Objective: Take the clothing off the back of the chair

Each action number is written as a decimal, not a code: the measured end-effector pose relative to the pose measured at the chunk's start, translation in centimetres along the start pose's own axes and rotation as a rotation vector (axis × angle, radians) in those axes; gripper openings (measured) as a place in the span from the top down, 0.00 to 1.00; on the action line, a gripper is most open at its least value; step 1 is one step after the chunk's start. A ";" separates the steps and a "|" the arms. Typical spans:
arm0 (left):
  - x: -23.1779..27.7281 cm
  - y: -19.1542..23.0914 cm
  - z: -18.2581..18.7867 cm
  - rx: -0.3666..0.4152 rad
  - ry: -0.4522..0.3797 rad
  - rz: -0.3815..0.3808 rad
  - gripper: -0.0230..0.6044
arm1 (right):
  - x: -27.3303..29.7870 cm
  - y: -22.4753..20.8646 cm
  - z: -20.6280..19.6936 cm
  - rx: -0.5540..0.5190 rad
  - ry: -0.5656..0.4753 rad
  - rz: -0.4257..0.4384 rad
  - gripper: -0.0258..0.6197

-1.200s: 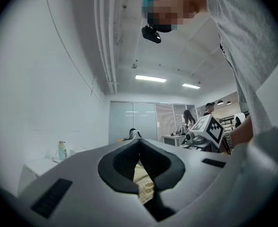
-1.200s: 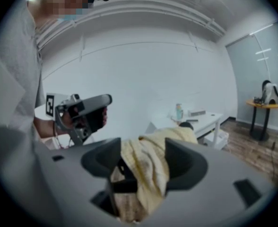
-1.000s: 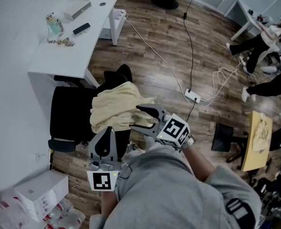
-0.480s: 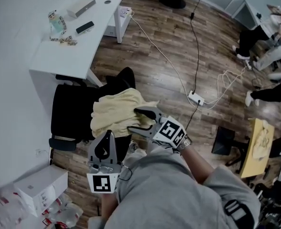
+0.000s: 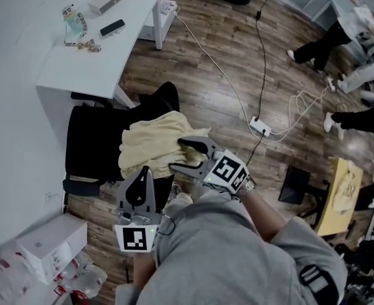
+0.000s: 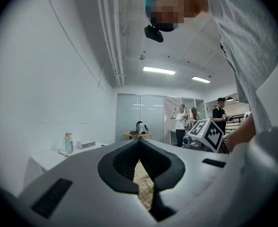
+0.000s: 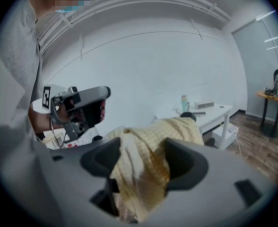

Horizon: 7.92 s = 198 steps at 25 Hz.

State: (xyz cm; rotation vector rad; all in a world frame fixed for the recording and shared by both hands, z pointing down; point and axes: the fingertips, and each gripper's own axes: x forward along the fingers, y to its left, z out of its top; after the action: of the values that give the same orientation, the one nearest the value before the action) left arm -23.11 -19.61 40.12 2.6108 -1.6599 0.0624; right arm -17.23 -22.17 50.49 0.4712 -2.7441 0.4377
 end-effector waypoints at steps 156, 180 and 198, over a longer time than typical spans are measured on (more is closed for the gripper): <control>-0.4 -14.1 5.6 0.110 -0.151 -0.245 0.91 | -21.2 1.8 11.1 -0.008 -0.465 -0.367 0.87; 2.4 -20.5 5.9 0.088 -0.160 -0.237 0.91 | -29.4 -1.8 9.4 0.015 -0.486 -0.407 0.87; 4.7 -27.9 6.0 0.110 -0.150 -0.345 0.91 | -38.6 -3.6 5.0 0.068 -0.509 -0.537 0.87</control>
State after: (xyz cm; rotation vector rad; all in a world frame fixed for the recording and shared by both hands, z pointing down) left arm 4.18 -12.46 33.91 3.0122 -1.2483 -0.0583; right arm 17.27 -16.78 32.96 1.4625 -2.8879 0.2986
